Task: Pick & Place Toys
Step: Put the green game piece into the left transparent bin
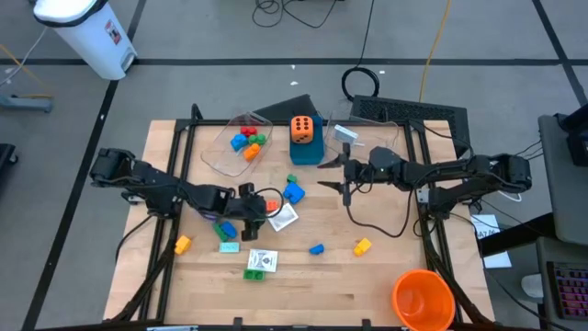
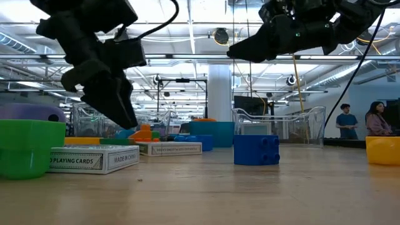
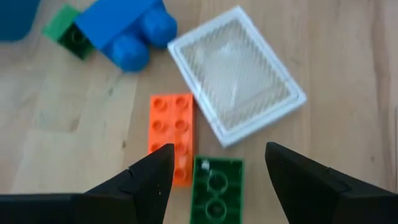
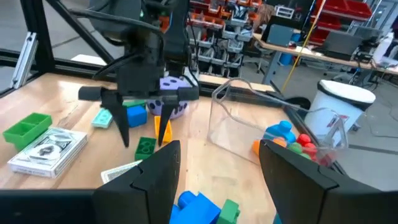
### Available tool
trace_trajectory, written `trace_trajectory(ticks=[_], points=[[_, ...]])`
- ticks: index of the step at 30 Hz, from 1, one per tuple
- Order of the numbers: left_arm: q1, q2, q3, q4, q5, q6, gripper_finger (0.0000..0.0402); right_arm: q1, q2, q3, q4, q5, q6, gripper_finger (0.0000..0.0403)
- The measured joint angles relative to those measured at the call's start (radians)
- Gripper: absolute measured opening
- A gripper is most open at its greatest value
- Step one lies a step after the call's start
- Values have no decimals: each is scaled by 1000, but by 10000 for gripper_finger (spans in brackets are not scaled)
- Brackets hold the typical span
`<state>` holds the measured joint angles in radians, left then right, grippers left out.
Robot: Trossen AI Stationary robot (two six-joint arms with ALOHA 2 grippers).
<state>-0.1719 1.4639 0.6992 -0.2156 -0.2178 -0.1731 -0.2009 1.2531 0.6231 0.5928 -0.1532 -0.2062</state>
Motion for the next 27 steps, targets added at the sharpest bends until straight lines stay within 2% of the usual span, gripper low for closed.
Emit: trace_trajectory(ticks=[6,11,22,27], points=[[0,0,6,-74,8,-67,253,0,0,0,-15,0,3,212],[0,5,6,-75,8,-73,253,0,0,0,-15,0,1,212],[0,117,9,-56,4,-73,253,0,0,0,-15,0,-15,212],[4,118,6,-81,57,-77,231,0,0,0,-15,0,-15,212]])
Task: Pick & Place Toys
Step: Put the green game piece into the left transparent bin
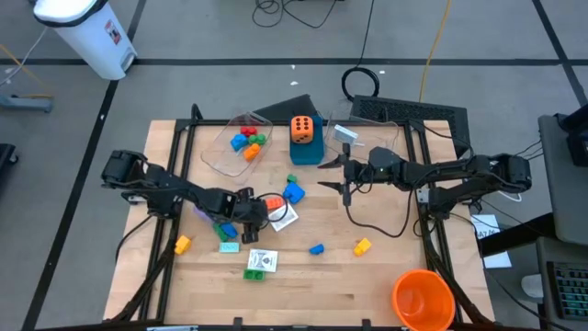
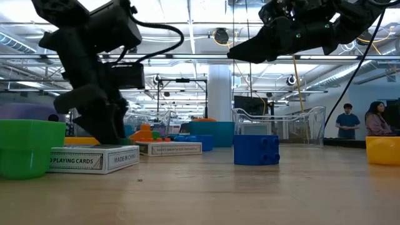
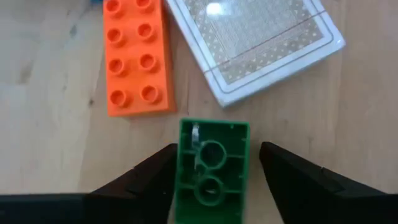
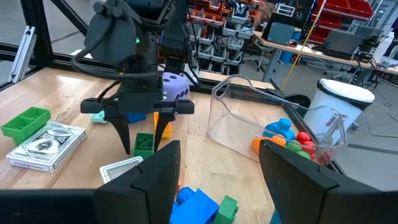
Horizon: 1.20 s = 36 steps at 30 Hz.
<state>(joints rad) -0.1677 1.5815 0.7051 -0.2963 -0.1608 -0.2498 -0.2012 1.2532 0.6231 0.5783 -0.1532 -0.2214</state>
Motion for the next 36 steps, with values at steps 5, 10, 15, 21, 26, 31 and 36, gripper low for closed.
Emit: trace_trajectory(ticks=[5,10,15,21,26,31,36], points=[[6,0,0,-9,38,-3,171,0,0,0,0,0,0,212],[6,-7,2,2,34,2,138,0,0,0,0,0,-4,212],[6,-66,63,-48,35,29,138,0,0,0,2,0,-19,212],[6,-233,154,-176,9,89,145,0,0,0,8,-4,-26,212],[6,-405,173,-134,-28,167,147,0,0,0,31,-33,26,212],[6,-497,173,-9,-33,283,140,-8,0,0,90,-154,144,212],[13,-489,173,60,-79,376,143,-9,1,0,111,-165,230,212]])
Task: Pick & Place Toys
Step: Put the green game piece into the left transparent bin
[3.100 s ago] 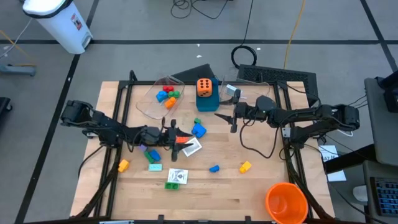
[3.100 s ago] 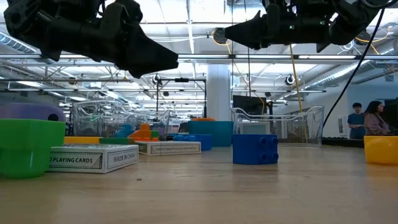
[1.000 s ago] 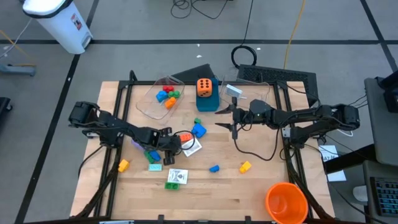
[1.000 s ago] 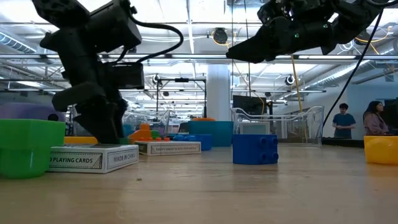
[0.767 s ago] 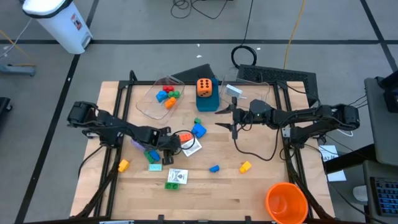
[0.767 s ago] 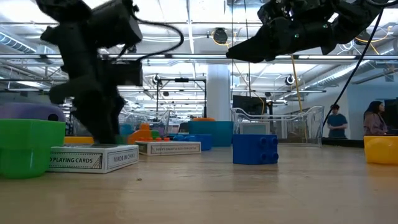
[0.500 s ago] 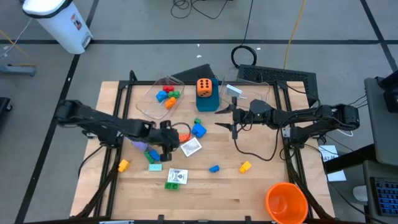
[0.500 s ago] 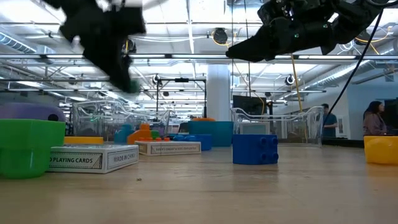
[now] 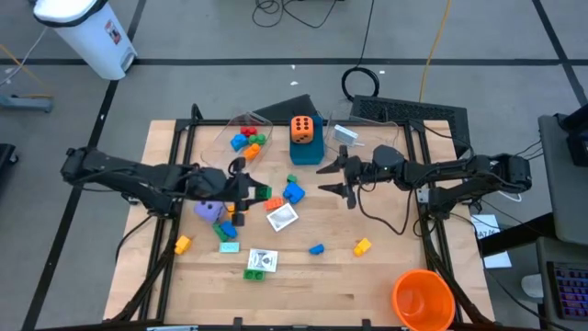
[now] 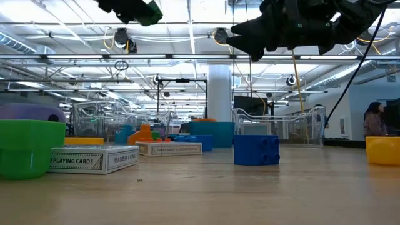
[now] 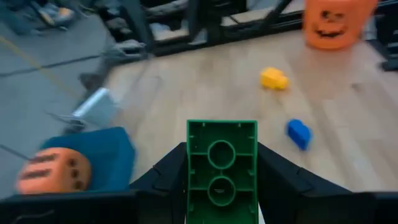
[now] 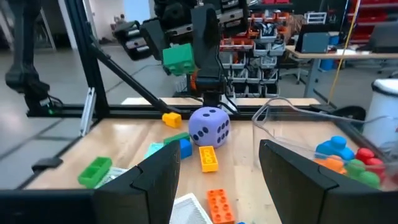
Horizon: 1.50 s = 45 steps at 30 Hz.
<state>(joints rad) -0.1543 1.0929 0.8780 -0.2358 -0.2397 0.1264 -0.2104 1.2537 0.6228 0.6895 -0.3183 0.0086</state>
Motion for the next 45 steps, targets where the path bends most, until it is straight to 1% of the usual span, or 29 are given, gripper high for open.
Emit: trace_trajectory(ticks=[4,8,12,15,17,21,26,30,33,36,39,43,45], points=[[26,59,1,93,-18,72,149,0,31,0,50,0,71,212],[52,133,1,226,-12,155,141,-16,87,0,154,-10,182,212],[74,197,1,311,-11,214,141,-68,145,0,213,-103,295,212],[85,222,1,366,-19,240,149,-104,187,1,290,-152,377,212],[88,230,0,374,-42,269,152,-123,218,1,337,-181,431,212],[87,237,1,403,-113,334,141,-142,292,1,441,-184,516,212],[86,260,1,401,-165,371,143,-156,404,29,545,-192,607,212],[82,304,12,387,-195,377,155,-157,487,79,608,-243,652,212],[74,344,37,372,-240,393,154,-155,533,119,631,-268,687,212],[66,375,78,324,-311,420,142,-155,559,147,631,-291,688,212],[67,403,129,237,-354,403,140,-152,566,155,629,-288,687,212],[76,430,194,129,-375,358,153,-134,565,162,666,-284,687,213],[78,439,217,101,-381,342,158,-125,568,162,696,-287,687,213]])
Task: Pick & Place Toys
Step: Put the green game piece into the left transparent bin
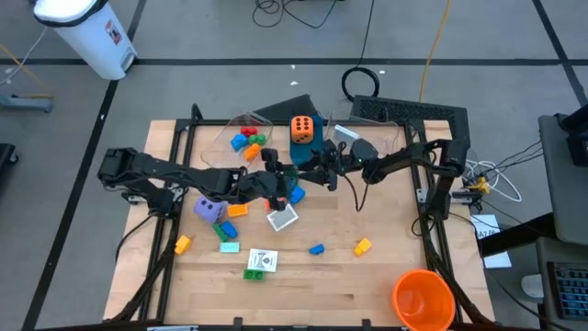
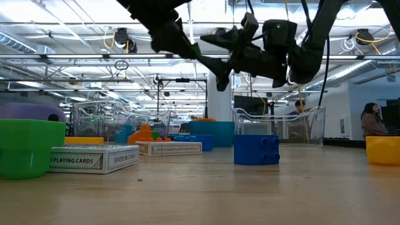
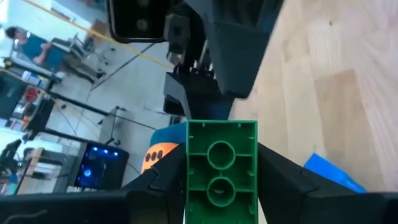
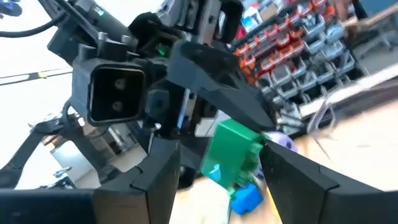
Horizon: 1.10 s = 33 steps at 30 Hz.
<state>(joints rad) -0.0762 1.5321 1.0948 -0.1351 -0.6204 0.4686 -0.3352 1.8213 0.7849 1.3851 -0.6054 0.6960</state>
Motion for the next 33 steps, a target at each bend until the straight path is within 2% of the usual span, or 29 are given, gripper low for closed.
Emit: trace_trajectory(ticks=[6,10,14,17,22,29,33], points=[[1,13,27,-16,-25,21,140,21,-3,3,-1,38,0,213],[5,15,33,-31,-25,24,143,22,-3,3,-25,100,0,213],[4,15,33,-40,-21,24,158,23,-3,5,-35,109,0,213],[5,15,34,-36,-19,26,151,24,-3,5,-42,131,0,209],[4,16,37,-20,7,28,140,25,-4,7,-88,154,1,174],[4,17,35,-22,12,39,169,23,-4,7,-103,160,2,101],[4,17,35,-20,13,38,169,18,-4,7,-103,159,-7,94]])
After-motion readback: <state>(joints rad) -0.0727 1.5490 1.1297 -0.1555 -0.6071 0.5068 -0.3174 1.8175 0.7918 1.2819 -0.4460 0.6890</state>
